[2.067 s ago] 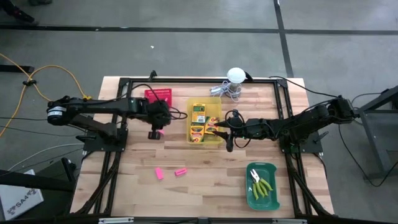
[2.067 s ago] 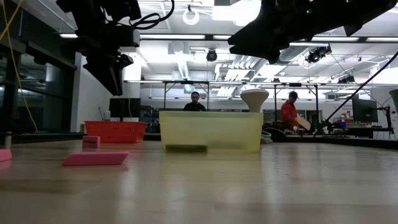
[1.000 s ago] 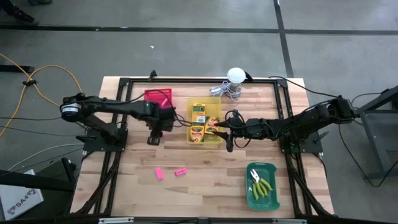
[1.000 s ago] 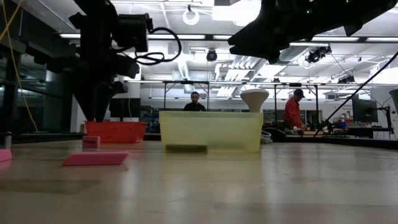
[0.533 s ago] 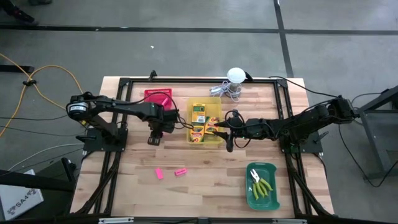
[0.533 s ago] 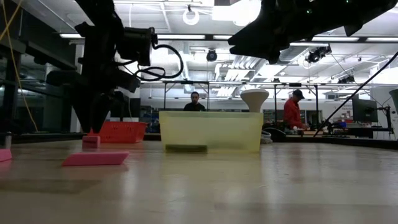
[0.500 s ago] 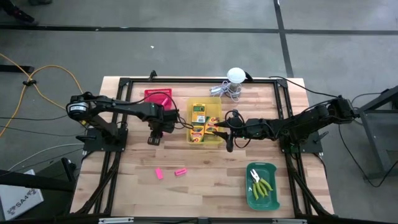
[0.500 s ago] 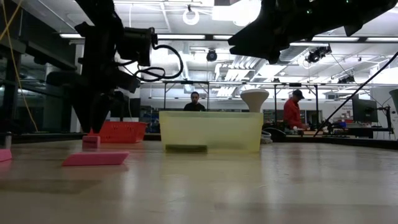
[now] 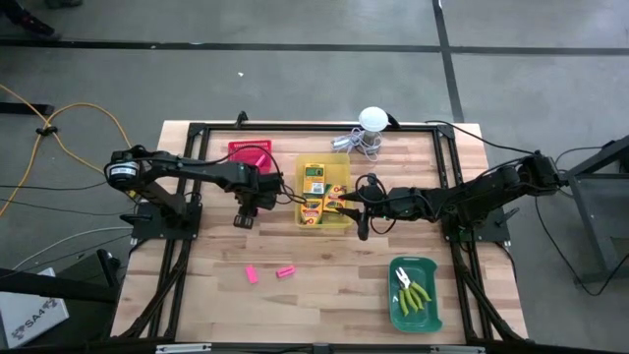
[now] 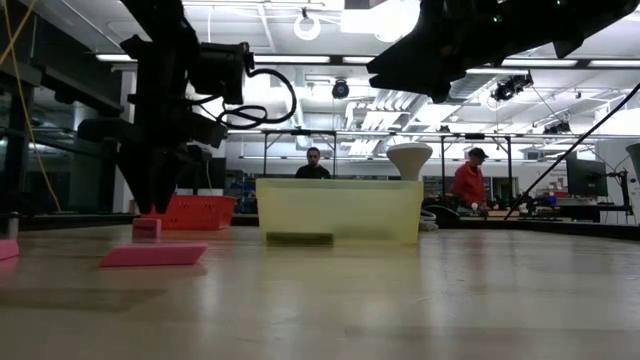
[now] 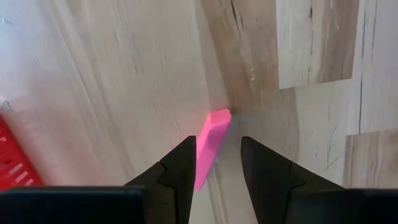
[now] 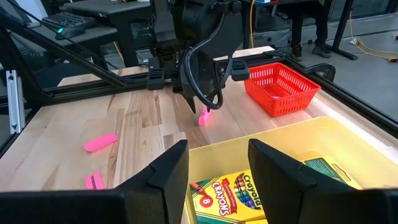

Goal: Pick & Place School Supplies
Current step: Put the pink eraser into the red bin

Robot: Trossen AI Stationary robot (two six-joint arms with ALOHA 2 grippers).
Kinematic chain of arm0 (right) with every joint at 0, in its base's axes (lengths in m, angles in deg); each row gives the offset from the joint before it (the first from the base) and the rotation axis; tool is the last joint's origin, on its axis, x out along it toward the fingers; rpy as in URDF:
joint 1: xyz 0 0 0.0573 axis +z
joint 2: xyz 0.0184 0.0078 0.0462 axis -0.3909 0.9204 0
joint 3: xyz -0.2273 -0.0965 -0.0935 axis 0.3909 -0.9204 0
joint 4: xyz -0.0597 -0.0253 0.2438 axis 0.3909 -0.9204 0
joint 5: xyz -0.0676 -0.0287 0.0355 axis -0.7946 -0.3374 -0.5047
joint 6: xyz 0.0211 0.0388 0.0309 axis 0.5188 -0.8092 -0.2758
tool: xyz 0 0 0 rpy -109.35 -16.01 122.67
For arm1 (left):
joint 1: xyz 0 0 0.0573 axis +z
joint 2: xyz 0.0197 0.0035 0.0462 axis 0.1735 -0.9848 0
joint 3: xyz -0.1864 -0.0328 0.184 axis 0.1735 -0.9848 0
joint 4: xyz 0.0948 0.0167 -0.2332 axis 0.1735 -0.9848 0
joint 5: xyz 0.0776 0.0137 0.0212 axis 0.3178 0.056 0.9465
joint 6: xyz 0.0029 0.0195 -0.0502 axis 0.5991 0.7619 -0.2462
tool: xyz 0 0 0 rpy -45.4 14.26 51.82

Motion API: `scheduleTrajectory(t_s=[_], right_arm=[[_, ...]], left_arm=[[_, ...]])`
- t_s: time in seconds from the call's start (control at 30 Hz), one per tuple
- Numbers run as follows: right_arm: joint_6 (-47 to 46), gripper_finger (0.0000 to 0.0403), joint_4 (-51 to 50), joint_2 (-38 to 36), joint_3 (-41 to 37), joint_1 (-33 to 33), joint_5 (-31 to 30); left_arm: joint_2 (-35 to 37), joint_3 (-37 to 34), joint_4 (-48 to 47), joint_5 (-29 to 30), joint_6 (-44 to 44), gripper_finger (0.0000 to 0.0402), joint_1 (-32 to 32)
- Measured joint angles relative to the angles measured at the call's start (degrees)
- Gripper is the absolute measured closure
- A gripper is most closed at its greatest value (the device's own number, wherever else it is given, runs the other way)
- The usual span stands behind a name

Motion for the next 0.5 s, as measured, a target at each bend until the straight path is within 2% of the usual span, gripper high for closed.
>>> scheduleTrajectory(t_s=[0.5], right_arm=[[0.0,0.0247,0.0,0.0,0.0,0.0,0.0]], left_arm=[[0.0,0.0,0.0,0.0,2.4,0.0279,0.0]])
